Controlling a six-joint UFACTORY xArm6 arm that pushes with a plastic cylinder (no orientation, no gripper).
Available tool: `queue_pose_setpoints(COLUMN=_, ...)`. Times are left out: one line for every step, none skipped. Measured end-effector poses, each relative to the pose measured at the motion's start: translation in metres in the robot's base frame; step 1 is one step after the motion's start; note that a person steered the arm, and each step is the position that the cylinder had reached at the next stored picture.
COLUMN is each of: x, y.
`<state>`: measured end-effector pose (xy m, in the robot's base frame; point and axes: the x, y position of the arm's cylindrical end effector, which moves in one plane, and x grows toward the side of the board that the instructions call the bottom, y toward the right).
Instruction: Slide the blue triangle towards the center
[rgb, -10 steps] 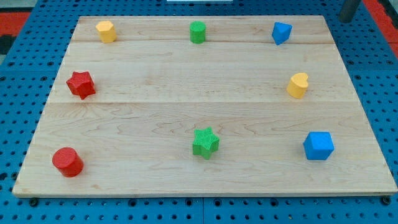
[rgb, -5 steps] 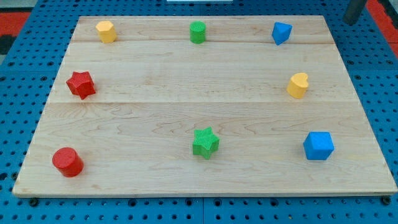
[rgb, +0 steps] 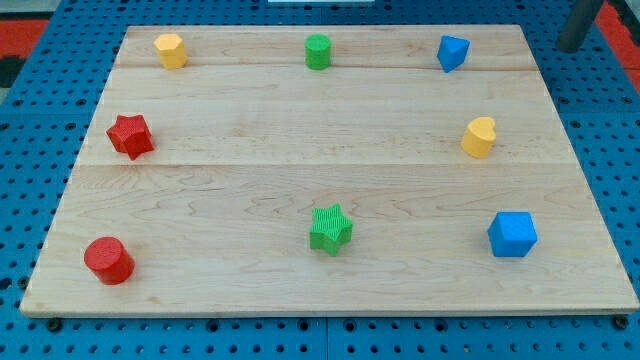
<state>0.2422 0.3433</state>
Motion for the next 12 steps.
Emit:
queue_pose_setpoints(x=0.002, y=-0.014)
queue_pose_setpoints(x=0.002, y=-0.045)
queue_pose_setpoints(x=0.005, y=-0.073)
queue_pose_setpoints(x=0.015, y=-0.098)
queue_pose_setpoints(x=0.008, y=-0.121)
queue_pose_setpoints(x=0.008, y=-0.12)
queue_pose_setpoints(x=0.008, y=-0.118)
queue_pose_setpoints(x=0.008, y=-0.118)
queue_pose_setpoints(x=0.008, y=-0.118)
queue_pose_setpoints(x=0.006, y=-0.119)
queue_pose_setpoints(x=0.0, y=-0.12)
queue_pose_setpoints(x=-0.004, y=-0.127)
